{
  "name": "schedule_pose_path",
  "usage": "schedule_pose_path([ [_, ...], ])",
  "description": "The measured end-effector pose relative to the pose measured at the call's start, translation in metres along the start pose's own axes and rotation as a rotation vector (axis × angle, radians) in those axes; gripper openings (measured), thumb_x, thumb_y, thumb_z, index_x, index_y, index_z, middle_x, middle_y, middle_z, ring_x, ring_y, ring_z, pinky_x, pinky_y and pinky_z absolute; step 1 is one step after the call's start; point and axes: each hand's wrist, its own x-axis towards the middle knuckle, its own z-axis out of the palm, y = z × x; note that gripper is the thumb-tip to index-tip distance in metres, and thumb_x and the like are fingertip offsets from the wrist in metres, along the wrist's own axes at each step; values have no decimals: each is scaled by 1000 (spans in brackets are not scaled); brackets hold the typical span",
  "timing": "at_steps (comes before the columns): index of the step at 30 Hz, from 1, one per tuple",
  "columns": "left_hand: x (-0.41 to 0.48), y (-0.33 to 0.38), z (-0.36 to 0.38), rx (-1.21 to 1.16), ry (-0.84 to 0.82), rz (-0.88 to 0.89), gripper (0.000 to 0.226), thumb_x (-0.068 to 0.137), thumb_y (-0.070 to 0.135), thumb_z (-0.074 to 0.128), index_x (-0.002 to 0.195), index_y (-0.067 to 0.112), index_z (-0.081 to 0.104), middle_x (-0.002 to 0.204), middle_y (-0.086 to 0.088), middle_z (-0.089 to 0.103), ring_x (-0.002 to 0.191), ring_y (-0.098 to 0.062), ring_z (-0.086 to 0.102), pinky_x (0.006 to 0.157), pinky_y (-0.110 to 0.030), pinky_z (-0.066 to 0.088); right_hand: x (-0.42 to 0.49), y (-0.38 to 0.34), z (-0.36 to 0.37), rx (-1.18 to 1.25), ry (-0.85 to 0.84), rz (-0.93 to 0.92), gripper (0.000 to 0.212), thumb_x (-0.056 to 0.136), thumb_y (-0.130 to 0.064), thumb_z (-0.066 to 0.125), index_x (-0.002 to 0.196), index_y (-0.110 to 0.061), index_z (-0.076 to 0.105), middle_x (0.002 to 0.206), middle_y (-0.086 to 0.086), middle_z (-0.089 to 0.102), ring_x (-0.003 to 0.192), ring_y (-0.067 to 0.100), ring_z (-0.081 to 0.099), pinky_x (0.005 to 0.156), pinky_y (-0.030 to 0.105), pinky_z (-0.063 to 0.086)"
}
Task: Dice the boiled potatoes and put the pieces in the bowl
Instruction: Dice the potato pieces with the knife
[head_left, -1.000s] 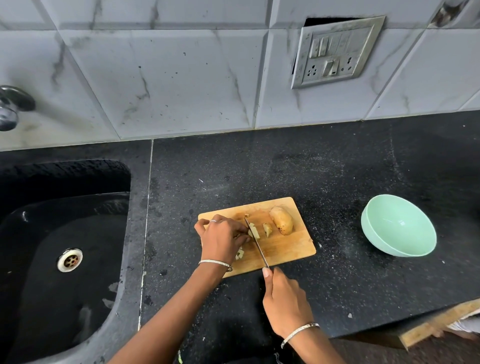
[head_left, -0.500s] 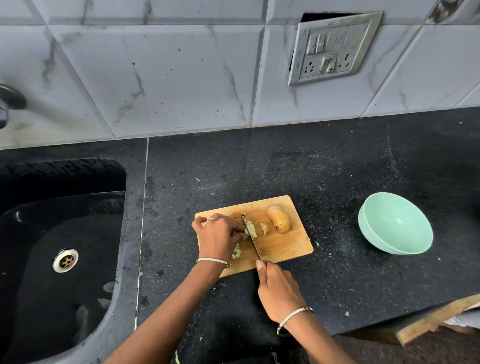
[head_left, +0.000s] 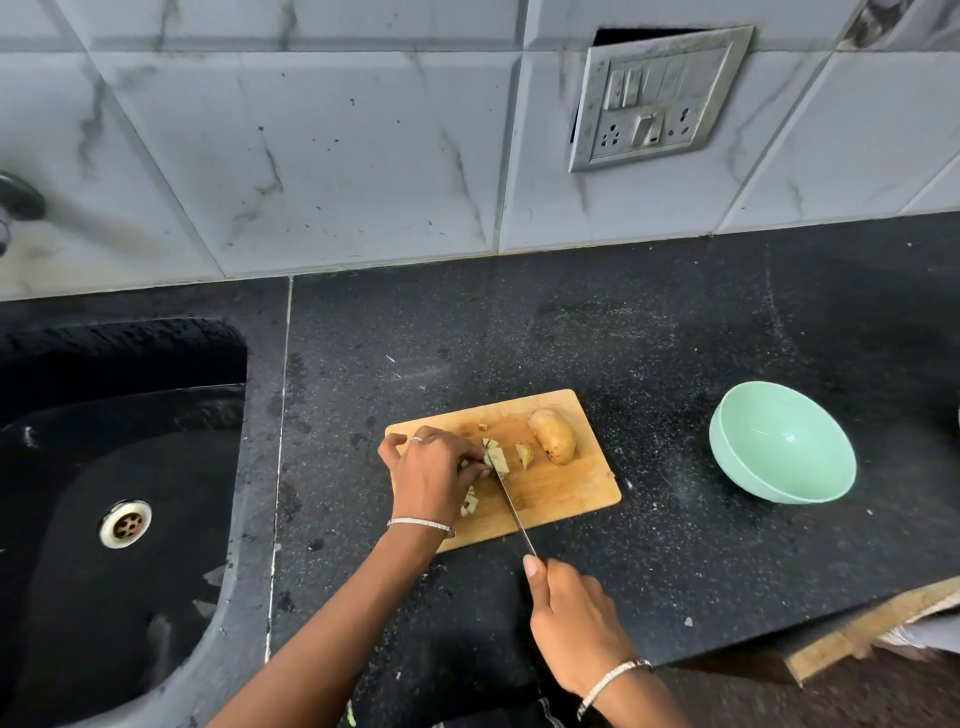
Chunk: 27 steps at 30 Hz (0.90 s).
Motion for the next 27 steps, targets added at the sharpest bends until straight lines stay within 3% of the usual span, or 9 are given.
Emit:
schedule_pose_path([
  [7, 0, -4, -2, 35, 15, -24, 23, 76, 47, 72, 96, 38, 67, 100, 18, 68, 106, -10, 55, 96, -41, 18, -13, 20, -30, -64, 29, -21, 47, 100, -57, 15, 86, -27, 49, 87, -5, 58, 87, 18, 57, 77, 38, 47],
  [10, 1, -2, -6, 27, -8, 34, 33, 78, 41, 69, 110, 39, 62, 109, 19, 66, 112, -11, 53, 93, -37, 17, 2, 24, -32, -27, 113, -70, 49, 98, -57, 15, 83, -27, 50, 80, -5, 61, 80, 17, 60, 79, 40, 50],
  [14, 3, 5, -10, 83, -91, 126, 41, 78, 43, 68, 118, 43, 57, 117, 20, 60, 117, -11, 47, 93, -38, 18, 20, 17, -20, -39, 127, -65, 51, 100, -53, 14, 90, -23, 54, 88, -1, 64, 87, 24, 63, 79, 41, 49],
  [17, 4, 5, -10, 99, -108, 134, 34, 79, 46, 68, 112, 41, 61, 112, 19, 62, 115, -11, 47, 94, -40, 20, 25, 12, -6, -12, 83, -40, 49, 102, -51, 17, 94, -20, 55, 93, 4, 65, 94, 29, 63, 79, 40, 48],
  [22, 1, -1, -12, 112, -71, 123, 19, 78, 45, 70, 92, 35, 63, 95, 18, 62, 106, -11, 51, 90, -37, 17, 21, 4, 4, 110, 23, -76, 45, 104, -45, 23, 90, -18, 56, 92, 1, 64, 95, 24, 60, 82, 37, 45],
  [27, -1, -12, -21, 49, -33, 72, 12, 77, 35, 69, 85, 34, 61, 85, 19, 62, 99, -11, 55, 89, -39, 20, 20, 5, 3, 168, -23, -111, 47, 104, -46, 27, 82, -20, 59, 72, -9, 57, 78, 14, 59, 78, 34, 45],
])
